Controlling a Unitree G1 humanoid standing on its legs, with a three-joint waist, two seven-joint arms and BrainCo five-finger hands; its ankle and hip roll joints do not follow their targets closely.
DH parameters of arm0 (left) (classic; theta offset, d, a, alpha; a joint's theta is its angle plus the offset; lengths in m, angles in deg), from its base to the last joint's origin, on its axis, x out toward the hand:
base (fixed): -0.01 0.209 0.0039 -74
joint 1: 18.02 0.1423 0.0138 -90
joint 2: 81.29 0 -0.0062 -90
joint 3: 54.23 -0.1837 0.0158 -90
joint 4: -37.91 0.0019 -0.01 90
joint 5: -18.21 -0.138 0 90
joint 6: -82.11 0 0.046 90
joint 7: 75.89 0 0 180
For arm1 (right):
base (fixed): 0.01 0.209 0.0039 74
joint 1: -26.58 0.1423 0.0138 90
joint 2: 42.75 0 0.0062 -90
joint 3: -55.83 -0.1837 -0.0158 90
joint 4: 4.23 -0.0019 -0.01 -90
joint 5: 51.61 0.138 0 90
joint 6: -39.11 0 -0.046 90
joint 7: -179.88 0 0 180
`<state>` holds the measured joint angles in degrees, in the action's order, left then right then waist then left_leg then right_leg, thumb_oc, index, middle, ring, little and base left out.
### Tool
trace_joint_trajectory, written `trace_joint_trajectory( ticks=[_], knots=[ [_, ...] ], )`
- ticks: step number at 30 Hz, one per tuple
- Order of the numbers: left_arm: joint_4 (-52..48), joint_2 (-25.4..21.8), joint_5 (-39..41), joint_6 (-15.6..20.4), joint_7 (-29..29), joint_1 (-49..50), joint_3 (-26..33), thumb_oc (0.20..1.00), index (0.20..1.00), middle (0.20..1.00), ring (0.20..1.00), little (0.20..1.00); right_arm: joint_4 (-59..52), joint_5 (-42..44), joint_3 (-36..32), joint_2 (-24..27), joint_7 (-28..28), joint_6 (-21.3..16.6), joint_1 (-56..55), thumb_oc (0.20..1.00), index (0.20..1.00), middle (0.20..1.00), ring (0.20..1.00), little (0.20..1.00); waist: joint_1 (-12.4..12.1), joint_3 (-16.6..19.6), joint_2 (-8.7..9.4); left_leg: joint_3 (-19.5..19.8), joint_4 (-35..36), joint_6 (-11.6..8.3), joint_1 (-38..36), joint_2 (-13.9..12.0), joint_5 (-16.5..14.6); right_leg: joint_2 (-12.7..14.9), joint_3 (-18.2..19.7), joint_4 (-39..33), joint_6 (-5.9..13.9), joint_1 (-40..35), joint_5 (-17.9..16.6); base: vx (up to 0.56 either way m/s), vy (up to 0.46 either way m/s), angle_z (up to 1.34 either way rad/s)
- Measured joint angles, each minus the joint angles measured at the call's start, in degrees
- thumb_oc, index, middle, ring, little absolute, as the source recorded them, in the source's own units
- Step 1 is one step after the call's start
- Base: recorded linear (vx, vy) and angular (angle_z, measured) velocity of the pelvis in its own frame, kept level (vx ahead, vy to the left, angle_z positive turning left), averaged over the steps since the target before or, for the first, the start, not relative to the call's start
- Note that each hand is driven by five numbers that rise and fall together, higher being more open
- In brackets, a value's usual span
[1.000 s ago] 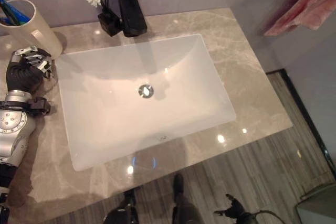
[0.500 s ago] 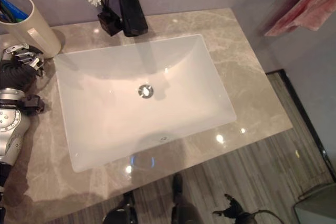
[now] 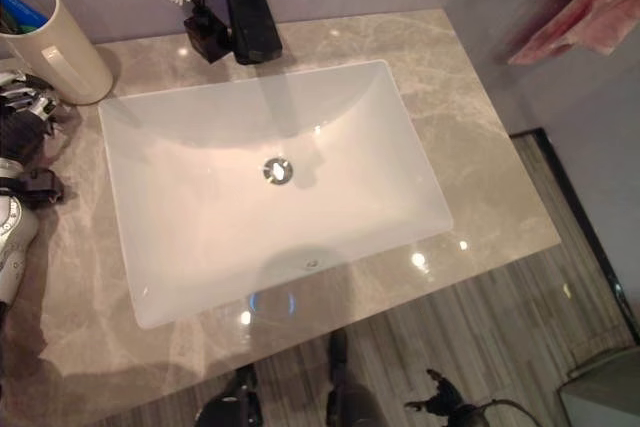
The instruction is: Put brush and paste in cup on sink, flatten towel.
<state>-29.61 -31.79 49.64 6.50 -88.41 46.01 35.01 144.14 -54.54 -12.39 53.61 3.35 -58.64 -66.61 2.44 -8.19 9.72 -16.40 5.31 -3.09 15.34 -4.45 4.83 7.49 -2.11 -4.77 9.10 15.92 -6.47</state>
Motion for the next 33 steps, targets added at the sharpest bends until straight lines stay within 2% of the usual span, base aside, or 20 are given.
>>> trace_joint_trajectory(
  ticks=[5,9,16,33],
  knots=[
    [2.8,-2.2,-0.1,-0.5,-0.3,-2.3,-1.3,0.200,0.200,0.200,0.200,0.200,-0.1,0.0,0.7,0.0,0.0,0.0,0.0,1.000,1.000,1.000,1.000,1.000,0.1,-0.1,0.30,0.0,0.0,0.00,0.2,-0.1,0.0,-0.1,-0.1,0.0,0.00,0.2,-0.1,0.00,0.000,0.00],
    [4.5,-4.2,-0.1,-0.8,-0.9,-6.1,-4.8,0.200,0.200,0.200,0.200,0.200,-0.5,0.2,1.4,0.0,-0.2,0.0,0.1,1.000,1.000,1.000,1.000,1.000,0.1,-0.1,0.94,0.0,0.0,0.00,0.7,-0.1,0.0,-0.2,-0.1,0.0,0.06,0.8,-0.5,0.00,-0.001,-0.01],
    [6.3,-4.3,-0.4,-1.0,-1.1,-10.5,-7.7,0.200,0.200,0.200,0.200,0.200,-0.5,0.5,2.1,0.0,-1.1,0.0,0.3,1.000,1.000,1.000,1.000,1.000,0.0,-0.2,1.54,0.0,0.0,0.10,0.9,-0.1,-0.1,-0.1,-0.2,0.0,0.06,1.0,-0.8,0.00,0.000,0.00],
    [1.8,-3.9,-0.4,-0.9,-1.5,-11.1,-9.2,0.200,0.200,0.200,0.200,0.200,-1.3,0.7,2.5,0.0,-1.1,-0.1,0.6,1.000,1.000,1.000,1.000,1.000,0.0,-1.6,1.01,-0.5,0.0,0.17,1.0,0.0,-0.1,-0.1,-0.1,0.0,0.06,1.5,-0.8,0.00,0.000,0.00]
  ],
)
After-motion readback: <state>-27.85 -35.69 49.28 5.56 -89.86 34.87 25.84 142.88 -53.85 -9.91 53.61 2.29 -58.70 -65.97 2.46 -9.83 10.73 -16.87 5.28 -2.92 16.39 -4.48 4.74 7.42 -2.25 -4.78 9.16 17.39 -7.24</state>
